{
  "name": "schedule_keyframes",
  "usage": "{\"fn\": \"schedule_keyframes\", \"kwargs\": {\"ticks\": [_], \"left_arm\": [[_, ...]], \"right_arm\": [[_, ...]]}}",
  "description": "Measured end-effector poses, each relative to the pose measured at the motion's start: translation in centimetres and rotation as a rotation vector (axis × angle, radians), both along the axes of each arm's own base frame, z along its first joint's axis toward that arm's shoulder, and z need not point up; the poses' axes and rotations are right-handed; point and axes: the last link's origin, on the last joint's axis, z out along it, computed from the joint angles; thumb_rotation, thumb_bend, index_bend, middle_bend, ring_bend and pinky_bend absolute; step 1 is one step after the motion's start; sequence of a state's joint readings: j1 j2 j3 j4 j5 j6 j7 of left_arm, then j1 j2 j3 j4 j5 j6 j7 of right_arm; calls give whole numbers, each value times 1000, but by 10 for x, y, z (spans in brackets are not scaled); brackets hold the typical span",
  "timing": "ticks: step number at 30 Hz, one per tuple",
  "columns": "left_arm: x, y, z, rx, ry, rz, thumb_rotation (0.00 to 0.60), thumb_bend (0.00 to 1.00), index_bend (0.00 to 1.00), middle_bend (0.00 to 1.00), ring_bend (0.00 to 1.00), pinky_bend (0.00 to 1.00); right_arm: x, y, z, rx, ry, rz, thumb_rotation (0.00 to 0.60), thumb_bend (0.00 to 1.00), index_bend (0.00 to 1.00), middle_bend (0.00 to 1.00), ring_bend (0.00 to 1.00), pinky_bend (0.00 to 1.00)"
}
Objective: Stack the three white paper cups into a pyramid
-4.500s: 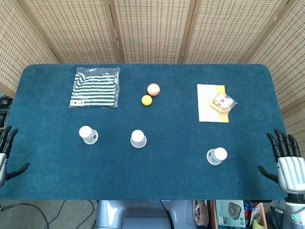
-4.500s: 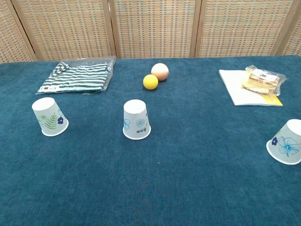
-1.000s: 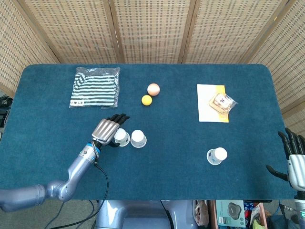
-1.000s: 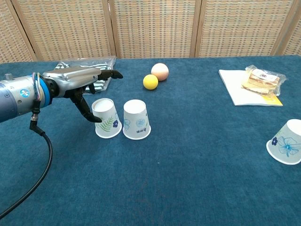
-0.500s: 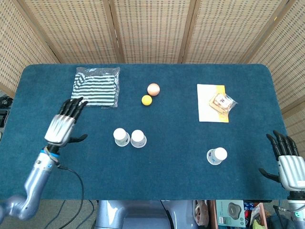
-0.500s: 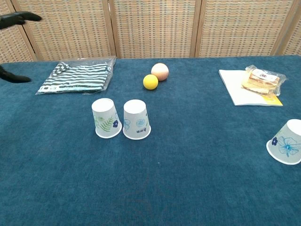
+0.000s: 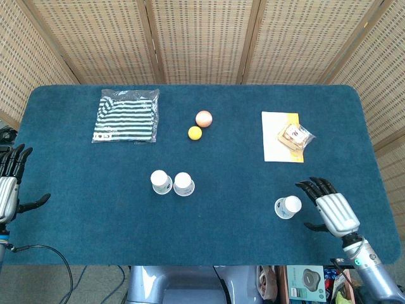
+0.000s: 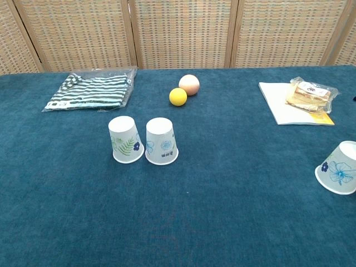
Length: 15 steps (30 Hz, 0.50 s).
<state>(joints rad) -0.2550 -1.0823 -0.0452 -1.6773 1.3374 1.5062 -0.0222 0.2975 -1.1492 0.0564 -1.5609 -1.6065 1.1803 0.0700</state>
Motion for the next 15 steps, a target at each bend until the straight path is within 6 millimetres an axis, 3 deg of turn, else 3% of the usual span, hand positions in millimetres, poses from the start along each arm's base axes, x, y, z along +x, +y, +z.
{"fn": "schedule_keyframes", "kwargs": {"ticks": [6, 15], "left_arm": [[2, -2, 6, -41, -7, -43, 600, 184, 0, 0, 0, 0], [-1, 1, 8, -68, -3, -44, 600, 184, 0, 0, 0, 0]], "right_arm": [[4, -20, -24, 78, 63, -35, 600, 189, 253, 323, 184, 265], [7, -35, -40, 105, 74, -78, 600, 274, 295, 368, 240, 366]]}}
